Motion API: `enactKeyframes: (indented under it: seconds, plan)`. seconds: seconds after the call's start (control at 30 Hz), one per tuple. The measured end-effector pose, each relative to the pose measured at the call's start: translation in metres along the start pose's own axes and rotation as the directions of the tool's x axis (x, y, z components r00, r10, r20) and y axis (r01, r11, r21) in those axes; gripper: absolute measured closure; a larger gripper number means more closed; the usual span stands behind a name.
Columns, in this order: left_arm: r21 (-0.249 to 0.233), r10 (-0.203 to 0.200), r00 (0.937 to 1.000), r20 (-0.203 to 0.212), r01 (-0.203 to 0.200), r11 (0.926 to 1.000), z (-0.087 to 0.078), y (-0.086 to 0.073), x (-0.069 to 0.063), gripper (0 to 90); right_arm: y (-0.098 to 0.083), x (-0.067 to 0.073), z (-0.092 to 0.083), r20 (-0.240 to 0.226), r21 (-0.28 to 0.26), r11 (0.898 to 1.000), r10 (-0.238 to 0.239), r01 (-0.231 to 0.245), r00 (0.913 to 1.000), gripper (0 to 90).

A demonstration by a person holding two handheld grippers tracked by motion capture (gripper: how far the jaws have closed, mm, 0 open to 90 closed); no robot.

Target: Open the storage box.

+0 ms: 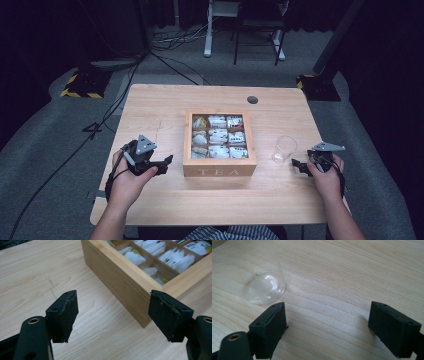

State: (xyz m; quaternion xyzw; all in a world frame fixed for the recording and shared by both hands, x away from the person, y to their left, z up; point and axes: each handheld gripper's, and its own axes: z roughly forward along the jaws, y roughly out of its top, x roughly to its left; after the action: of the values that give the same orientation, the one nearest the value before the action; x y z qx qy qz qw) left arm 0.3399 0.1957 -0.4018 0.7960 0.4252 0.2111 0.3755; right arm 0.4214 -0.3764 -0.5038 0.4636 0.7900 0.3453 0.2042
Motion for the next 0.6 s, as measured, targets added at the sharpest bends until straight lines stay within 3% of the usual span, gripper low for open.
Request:
enactKeyframes:
  seconds: [0.3,0.5,0.6]
  plan:
    - [0.007,0.056,0.9975,0.042,-0.056,0.9984,0.007,0.005,-0.023,24.3,0.0,0.0,0.0,-0.001,0.001,1.0,0.0,0.0,1.0,15.1]
    - [-0.02,0.061,0.9928,0.103,-0.059,0.9981,0.018,0.004,-0.035,22.6,0.0,0.0,0.0,0.0,0.0,1.0,0.0,0.0,1.0,15.1]
    - [-0.007,0.063,0.9918,0.111,-0.063,0.998,0.023,0.003,-0.036,22.4,0.0,0.0,0.0,-0.001,0.001,1.0,0.001,-0.001,1.0,15.1]
